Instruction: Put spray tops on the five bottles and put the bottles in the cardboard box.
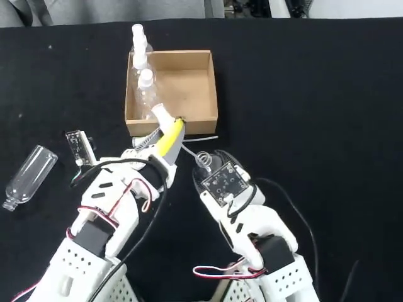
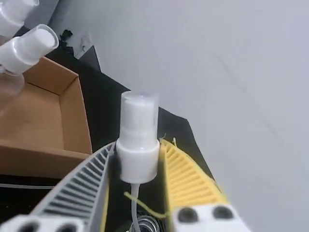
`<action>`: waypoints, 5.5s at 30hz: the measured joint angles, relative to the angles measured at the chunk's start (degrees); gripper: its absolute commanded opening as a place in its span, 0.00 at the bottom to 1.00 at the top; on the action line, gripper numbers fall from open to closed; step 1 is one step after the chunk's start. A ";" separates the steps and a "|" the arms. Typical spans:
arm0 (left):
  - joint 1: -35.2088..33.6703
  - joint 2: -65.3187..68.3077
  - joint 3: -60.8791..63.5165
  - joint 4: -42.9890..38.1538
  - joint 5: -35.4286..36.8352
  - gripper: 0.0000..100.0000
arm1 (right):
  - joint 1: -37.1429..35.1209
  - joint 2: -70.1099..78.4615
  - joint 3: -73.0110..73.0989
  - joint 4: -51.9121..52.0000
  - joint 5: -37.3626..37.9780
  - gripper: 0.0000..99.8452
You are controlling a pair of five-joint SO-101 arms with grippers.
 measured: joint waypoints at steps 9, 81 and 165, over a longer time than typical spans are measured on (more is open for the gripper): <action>5.80 0.00 1.32 0.00 -8.09 0.03 | -0.09 0.00 0.00 0.00 0.00 0.05; -14.33 -22.42 11.87 5.54 -3.69 0.09 | -0.09 0.00 0.00 -4.13 -9.32 0.05; -4.22 -22.42 13.19 16.35 -17.14 0.08 | -8.09 -0.09 3.25 -5.10 -9.49 0.05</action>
